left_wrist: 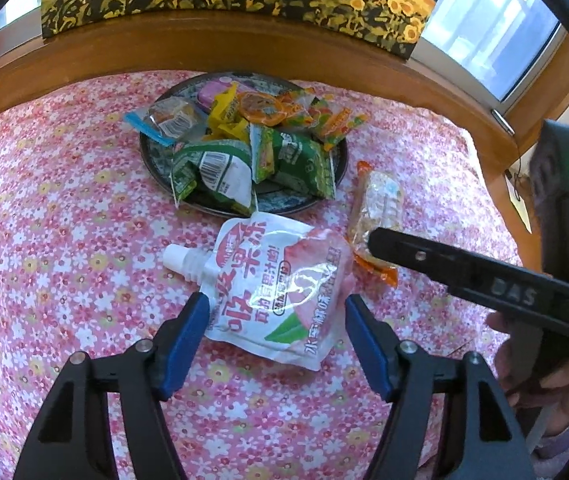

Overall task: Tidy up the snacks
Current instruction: 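Grasp the white-pink drink pouch with the left tool while the right tool grasps the clear biscuit packet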

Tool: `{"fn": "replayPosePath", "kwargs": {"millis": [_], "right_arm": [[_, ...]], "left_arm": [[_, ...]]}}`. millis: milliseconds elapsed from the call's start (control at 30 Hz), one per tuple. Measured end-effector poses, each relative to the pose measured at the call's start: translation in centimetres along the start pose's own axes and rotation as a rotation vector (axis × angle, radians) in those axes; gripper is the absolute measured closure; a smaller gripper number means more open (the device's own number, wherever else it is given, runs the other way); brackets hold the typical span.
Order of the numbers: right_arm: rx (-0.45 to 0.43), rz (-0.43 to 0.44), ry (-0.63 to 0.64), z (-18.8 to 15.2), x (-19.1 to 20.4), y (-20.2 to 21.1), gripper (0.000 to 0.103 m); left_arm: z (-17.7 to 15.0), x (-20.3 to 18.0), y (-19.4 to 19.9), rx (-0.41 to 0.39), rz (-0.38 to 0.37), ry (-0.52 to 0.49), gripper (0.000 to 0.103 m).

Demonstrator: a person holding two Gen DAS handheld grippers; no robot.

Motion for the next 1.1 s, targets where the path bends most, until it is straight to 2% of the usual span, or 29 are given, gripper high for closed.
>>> {"fn": "replayPosePath", "kwargs": {"millis": [200, 300, 567, 900, 1000, 1033, 1100], "right_arm": [[0.000, 0.007, -0.045, 0.4, -0.5, -1.5, 0.051], [-0.011, -0.013, -0.066, 0.5, -1.1, -1.4, 0.066], [-0.024, 0.013, -0.084, 0.4, -1.6, -0.2, 0.069], [-0.094, 0.012, -0.055, 0.9, -1.0, 2.8, 0.075], [-0.102, 0.000, -0.041, 1.0, -0.8, 3.1, 0.076], [-0.097, 0.000, -0.044, 1.0, -0.9, 3.0, 0.076], [-0.090, 0.009, -0.053, 0.9, -0.8, 2.9, 0.076]], "left_arm": [[-0.6, 0.1, 1.3, -0.020, 0.005, -0.013, 0.033], [-0.5, 0.2, 1.8, -0.026, 0.007, -0.016, 0.033], [-0.2, 0.4, 3.0, -0.049, 0.009, -0.013, 0.035], [1.0, 1.1, 4.7, -0.094, 0.021, -0.018, 0.041], [1.3, 1.5, 4.8, -0.099, 0.022, -0.014, 0.047], [1.5, 1.6, 4.8, -0.100, 0.016, -0.014, 0.068], [1.7, 1.6, 4.9, -0.096, -0.002, -0.010, 0.071]]}}
Point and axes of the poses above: each gripper's, at about its wrist camera, not at the fingertips, and y roughly against the way its jaws point, x to its left, z to its top, the point moved 4 cm from there along -y, roughly the way its jaws point, and after that the axes turned 6 degrees about -x, right-handed, at the moved point
